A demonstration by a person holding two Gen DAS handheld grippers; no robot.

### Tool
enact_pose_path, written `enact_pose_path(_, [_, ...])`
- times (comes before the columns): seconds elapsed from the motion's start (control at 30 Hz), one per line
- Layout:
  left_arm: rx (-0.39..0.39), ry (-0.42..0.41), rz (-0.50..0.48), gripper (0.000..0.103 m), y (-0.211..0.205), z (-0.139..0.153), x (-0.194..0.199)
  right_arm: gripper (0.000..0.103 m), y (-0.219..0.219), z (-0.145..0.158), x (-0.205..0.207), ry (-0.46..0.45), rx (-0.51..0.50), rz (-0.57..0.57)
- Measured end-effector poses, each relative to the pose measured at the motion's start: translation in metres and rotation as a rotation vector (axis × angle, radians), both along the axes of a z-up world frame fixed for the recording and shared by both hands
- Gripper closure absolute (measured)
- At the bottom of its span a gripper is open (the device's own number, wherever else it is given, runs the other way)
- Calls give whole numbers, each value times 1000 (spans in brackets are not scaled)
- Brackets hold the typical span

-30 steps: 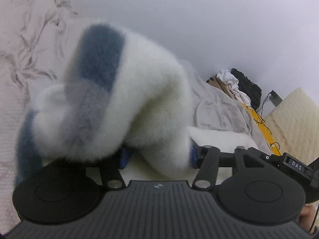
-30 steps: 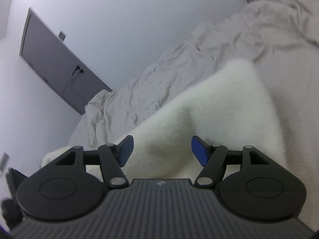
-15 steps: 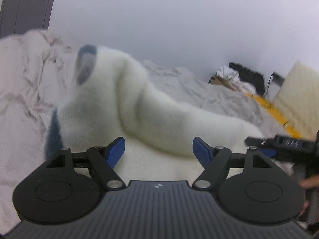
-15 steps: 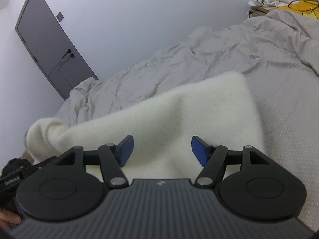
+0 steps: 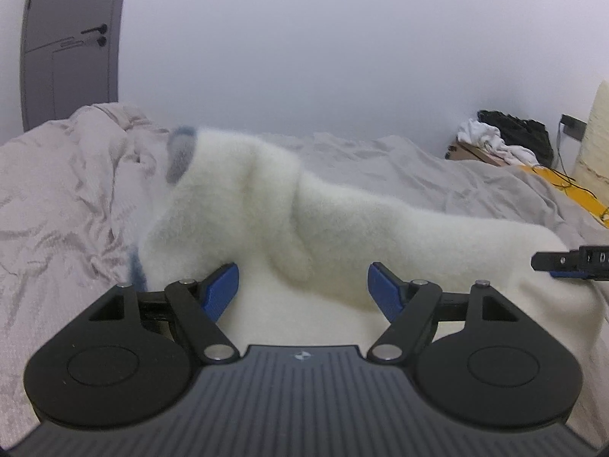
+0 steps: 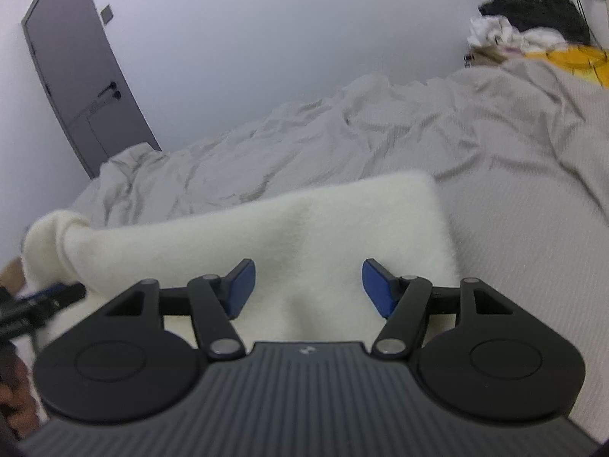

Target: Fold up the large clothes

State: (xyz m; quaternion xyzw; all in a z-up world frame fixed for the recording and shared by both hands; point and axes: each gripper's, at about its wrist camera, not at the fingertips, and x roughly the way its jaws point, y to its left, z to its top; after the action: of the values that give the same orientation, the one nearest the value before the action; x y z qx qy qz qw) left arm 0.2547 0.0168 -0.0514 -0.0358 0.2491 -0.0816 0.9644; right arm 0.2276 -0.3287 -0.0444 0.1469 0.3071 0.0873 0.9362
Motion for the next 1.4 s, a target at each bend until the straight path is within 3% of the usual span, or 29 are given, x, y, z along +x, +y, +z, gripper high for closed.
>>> enact_pose_path(0.23, [28, -43, 38, 24, 1, 3, 10, 38, 9, -3, 8, -31, -102, 7])
enact_pose_path(0.37, [12, -8, 59, 24, 6, -4, 23, 38, 10, -11, 17, -11, -109, 10])
enact_pose_path(0.6, [-81, 69, 82, 24, 27, -16, 48, 38, 19, -24, 32, 22, -156, 43])
enact_pose_path(0.9, [-53, 166, 66, 24, 27, -38, 70, 38, 17, -41, 46, 71, -113, 53])
enact_pose_path(1.17, [-76, 139, 71, 24, 28, -24, 57, 38, 23, -32, 36, 63, -144, 44])
enact_pose_path(1.4, [-69, 103, 75, 21, 24, -1, 16, 37, 24, -14, 13, 26, -117, 36])
